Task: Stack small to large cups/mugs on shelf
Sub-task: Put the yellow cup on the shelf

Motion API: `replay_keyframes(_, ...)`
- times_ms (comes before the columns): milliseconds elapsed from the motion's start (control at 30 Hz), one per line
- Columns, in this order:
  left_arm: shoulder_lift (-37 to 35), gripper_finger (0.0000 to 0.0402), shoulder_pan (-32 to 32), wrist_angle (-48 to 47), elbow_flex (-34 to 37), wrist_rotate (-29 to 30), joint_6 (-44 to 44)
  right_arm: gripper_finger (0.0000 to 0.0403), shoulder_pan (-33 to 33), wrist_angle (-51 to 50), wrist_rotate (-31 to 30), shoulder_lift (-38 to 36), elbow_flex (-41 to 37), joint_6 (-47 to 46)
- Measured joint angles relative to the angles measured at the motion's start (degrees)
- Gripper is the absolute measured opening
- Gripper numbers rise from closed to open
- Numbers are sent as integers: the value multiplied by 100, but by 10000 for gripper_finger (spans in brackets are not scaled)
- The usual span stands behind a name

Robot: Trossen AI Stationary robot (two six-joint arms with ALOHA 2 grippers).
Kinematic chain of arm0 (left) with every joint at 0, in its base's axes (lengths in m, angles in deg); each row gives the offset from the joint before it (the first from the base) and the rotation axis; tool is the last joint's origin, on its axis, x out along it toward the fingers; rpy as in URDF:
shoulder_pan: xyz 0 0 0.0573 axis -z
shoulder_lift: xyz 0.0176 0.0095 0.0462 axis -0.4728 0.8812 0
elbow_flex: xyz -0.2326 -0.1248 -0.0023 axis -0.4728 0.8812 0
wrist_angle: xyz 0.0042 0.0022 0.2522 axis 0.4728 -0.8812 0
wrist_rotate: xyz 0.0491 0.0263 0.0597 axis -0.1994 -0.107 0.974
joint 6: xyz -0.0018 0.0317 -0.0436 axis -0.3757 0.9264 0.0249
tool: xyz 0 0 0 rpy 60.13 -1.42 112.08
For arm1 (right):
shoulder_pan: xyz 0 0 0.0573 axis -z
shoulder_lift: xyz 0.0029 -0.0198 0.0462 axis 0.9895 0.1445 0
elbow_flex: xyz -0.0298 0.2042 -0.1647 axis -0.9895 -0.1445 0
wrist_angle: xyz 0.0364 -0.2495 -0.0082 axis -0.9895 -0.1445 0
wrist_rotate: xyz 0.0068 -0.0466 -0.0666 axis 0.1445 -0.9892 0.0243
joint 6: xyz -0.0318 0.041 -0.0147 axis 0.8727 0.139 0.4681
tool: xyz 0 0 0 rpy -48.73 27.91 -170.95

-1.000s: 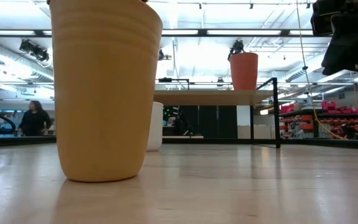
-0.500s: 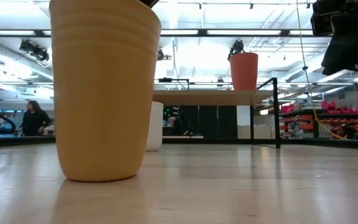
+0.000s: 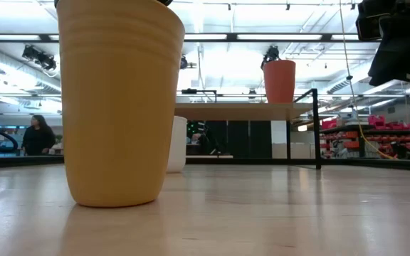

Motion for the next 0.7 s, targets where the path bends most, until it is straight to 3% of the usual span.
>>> replay_keyframes(433,0,23,-62,67,0,-4,689,87,0,-1,-2,0,0,0)
replay_keyframes(700,0,43,-63,41,0,76,592,87,0,-2,-2,0,0,0)
